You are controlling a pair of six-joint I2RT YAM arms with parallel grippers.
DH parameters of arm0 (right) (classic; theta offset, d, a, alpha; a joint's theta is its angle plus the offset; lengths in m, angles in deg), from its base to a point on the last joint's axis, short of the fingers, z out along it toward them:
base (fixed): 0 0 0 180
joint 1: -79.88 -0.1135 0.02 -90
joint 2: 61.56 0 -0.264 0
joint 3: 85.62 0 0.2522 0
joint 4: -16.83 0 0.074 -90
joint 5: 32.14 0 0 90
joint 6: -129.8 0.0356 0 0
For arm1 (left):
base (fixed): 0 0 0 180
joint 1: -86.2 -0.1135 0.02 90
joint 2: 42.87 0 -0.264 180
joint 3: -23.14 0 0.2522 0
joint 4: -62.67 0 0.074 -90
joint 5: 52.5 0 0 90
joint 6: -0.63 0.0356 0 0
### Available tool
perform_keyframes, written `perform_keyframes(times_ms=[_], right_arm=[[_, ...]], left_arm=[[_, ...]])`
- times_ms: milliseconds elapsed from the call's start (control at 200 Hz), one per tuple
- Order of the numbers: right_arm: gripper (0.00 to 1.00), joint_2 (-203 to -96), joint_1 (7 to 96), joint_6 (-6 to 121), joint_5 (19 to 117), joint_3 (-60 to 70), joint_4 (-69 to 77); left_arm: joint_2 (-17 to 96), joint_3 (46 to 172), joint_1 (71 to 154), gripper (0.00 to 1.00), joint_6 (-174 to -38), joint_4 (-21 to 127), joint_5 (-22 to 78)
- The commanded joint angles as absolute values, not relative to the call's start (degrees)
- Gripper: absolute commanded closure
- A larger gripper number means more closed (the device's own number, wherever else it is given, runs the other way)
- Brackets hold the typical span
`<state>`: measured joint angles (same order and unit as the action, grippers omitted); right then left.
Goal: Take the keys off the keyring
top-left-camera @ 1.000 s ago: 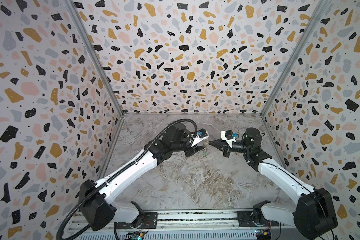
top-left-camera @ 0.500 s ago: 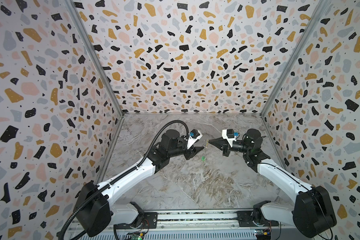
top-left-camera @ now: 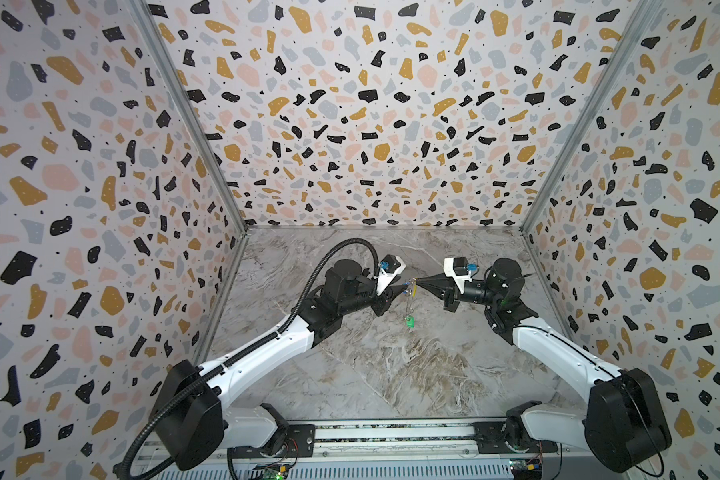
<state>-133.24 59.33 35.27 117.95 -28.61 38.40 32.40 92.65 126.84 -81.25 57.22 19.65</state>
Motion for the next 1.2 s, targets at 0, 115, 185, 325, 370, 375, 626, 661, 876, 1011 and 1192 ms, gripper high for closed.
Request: perform_keyframes(times_ms=[0,115,185,325,370,375,626,661,876,1011,1192], right_arm=[[1.00,-132.97,59.06,36.34,118.15,-28.53,40.77],[1.00,-133.16,59.05,36.75,118.15,-28.53,41.58],[1.00,-133.44,59.05,37.45,118.15,-28.62,42.66],[1.00,-133.89,59.05,39.71,118.50,-29.02,45.93],[1.00,-133.98,59.05,40.64,118.50,-29.39,47.52],[1.00,-133.98,59.05,40.71,118.50,-29.44,47.62],[1.00,-134.85,59.05,45.20,117.34,-30.43,54.54],[1.00,-134.96,59.05,46.40,116.83,-30.67,55.80],[1.00,-135.78,59.05,51.24,115.43,-32.02,63.17],[1.00,-136.21,58.55,52.68,114.21,-32.39,65.18],[1.00,-136.76,57.31,52.90,113.13,-32.46,66.07]], left_arm=[[32.53,92.30,127.15,0.73,-81.86,60.75,21.04],[32.88,92.19,127.15,0.73,-82.25,61.65,19.93],[33.20,92.10,127.15,0.72,-82.43,62.06,18.90],[32.75,91.10,127.20,0.75,-82.43,65.13,16.52],[32.55,90.65,127.24,0.79,-82.37,66.28,15.39],[32.55,90.63,127.24,0.79,-82.35,66.38,15.24],[32.37,90.91,127.32,1.00,-80.91,66.14,11.92],[32.38,90.96,127.33,1.00,-80.78,65.80,11.69],[33.13,92.42,127.41,1.00,-79.13,62.92,10.63],[33.65,93.56,127.89,1.00,-77.81,60.07,10.57],[34.84,96.09,128.69,1.00,-75.93,55.94,10.89]])
